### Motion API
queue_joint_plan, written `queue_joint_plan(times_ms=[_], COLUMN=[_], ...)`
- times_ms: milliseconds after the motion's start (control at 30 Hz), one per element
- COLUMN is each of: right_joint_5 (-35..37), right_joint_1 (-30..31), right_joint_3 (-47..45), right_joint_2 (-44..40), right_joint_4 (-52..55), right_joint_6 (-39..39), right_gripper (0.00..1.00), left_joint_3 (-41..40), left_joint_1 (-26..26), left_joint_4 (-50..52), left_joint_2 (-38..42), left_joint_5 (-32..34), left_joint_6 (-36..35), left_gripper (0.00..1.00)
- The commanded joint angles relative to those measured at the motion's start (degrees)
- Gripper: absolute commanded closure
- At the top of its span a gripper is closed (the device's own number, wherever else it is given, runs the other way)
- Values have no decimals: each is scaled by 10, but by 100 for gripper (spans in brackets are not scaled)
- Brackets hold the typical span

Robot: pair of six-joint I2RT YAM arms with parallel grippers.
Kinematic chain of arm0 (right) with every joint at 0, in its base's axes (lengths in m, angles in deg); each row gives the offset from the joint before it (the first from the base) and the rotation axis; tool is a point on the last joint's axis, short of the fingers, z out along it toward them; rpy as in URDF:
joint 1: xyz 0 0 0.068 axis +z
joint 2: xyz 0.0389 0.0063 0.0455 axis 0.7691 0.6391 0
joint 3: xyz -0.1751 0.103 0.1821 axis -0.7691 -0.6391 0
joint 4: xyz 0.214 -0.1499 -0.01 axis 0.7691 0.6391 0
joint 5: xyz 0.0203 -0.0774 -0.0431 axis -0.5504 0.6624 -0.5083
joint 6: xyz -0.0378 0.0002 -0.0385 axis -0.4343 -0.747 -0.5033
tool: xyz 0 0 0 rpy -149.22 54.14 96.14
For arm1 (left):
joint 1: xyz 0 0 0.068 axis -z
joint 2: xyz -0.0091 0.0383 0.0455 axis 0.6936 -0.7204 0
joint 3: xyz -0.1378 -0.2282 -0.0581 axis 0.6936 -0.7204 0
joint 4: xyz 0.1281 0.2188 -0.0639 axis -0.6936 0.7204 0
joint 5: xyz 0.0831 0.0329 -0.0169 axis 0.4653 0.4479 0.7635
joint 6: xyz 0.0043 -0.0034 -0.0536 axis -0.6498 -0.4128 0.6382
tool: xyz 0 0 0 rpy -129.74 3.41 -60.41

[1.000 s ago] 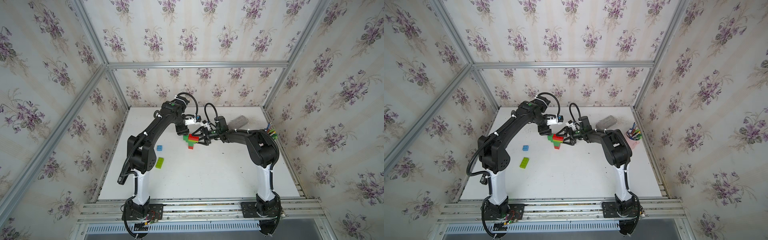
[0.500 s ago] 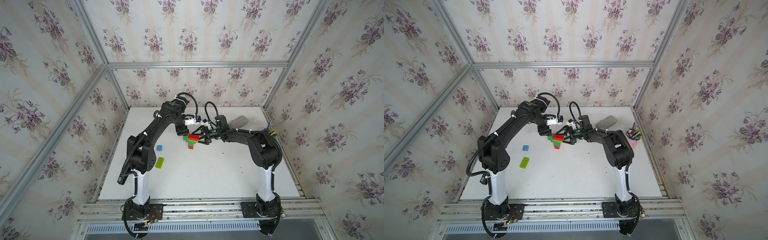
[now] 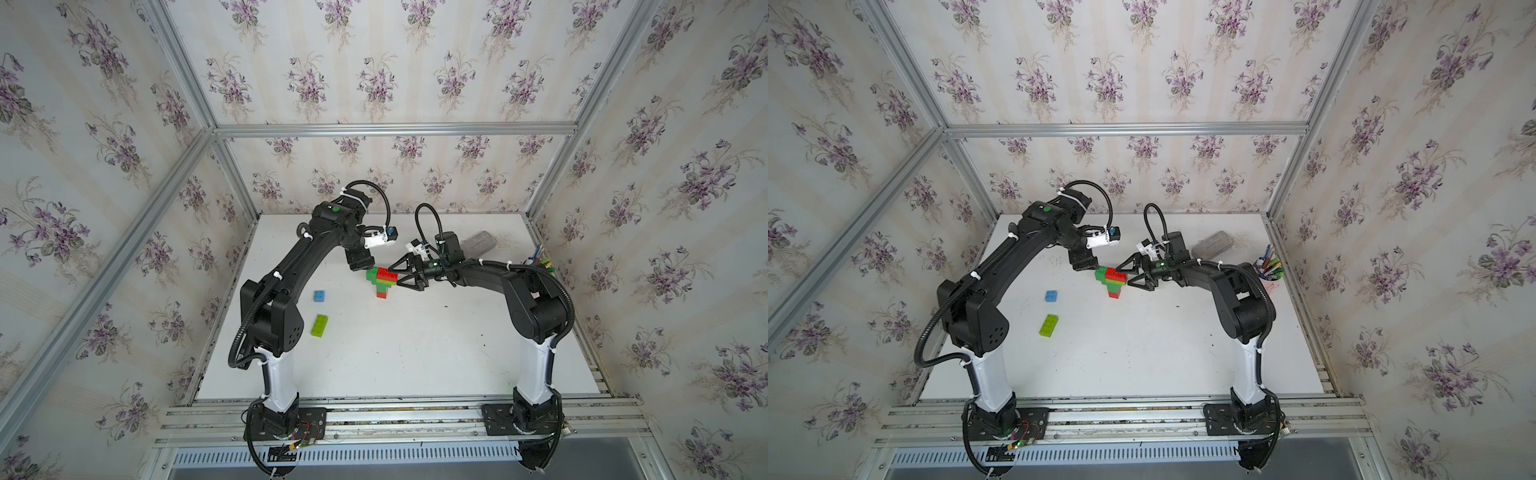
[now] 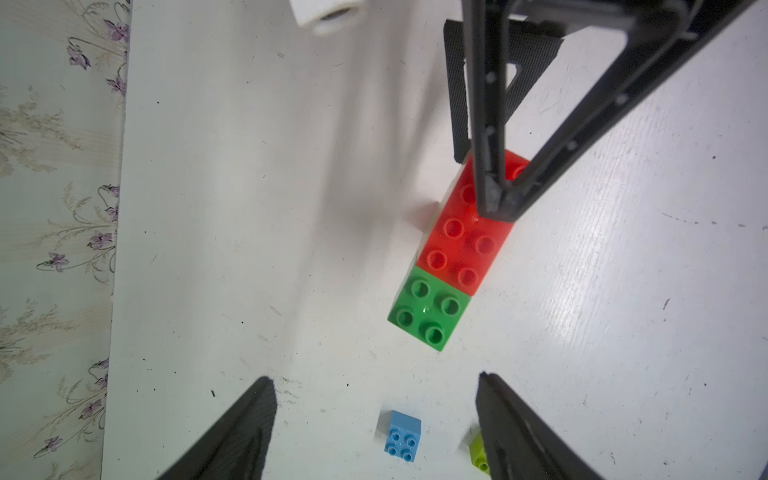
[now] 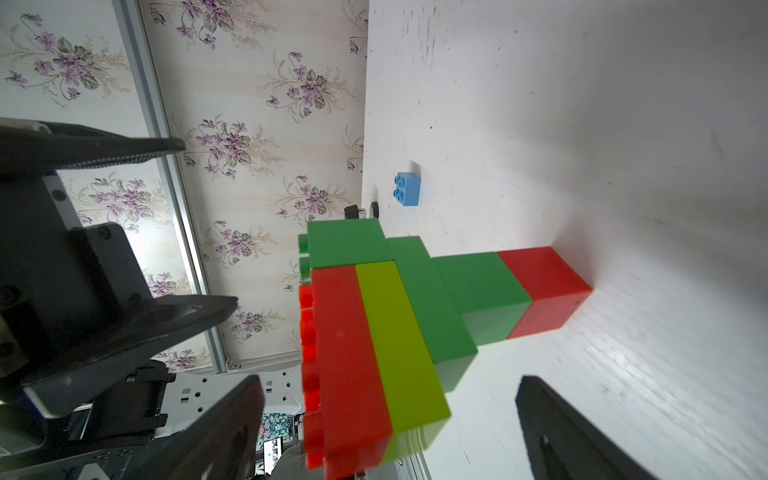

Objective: Assemble a spoon with lego
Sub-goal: Assemble the lego brick with the lego brick, then pick up the lego brick from the center of the board.

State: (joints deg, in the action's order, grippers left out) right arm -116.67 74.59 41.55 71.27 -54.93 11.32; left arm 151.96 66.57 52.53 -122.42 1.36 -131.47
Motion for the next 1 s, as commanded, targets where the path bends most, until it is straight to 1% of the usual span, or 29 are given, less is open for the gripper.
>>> queue_joint_plan(times_ms=[0,100,167,233,333,500,600,733,900,967], right_joint_5=[5,7,8,13,45,58,72,83,92,93], right_joint_1=[-5,-13,-17,-18,-20,-27,-31,-42,-55,-58], right_joint_3=[-18,-40,-54,-63,-79,-100,-108,-104,-89,-86], right_joint_2=[-20,-43,-63,-88,-131,-178,-196,-201,-206,-206], right_joint_4=[2,4,11,25,57,80,95,122,137,138], right_joint_6=[-13,-23,-40,-82,-146,-189,-219,-241,-248,-248], right_gripper=[3,2,2,2,2,3,3,3,4,4], left_joint_3=[-25,-73,-118,-164,-241,-344,-393,-437,-456,-466], left_joint_1=[-6,-12,-16,-22,-34,-64,-80,-92,-101,-102], left_joint_4=[-4,-13,-18,-25,-41,-52,-55,-66,-79,-91], left_joint_2=[29,70,104,136,185,234,236,213,176,169], left_joint_5=[-4,10,36,63,87,123,112,105,109,120], left_joint_6=[18,41,63,92,143,223,257,291,329,340], left_gripper=[21,21,20,20,20,19,19,18,18,18])
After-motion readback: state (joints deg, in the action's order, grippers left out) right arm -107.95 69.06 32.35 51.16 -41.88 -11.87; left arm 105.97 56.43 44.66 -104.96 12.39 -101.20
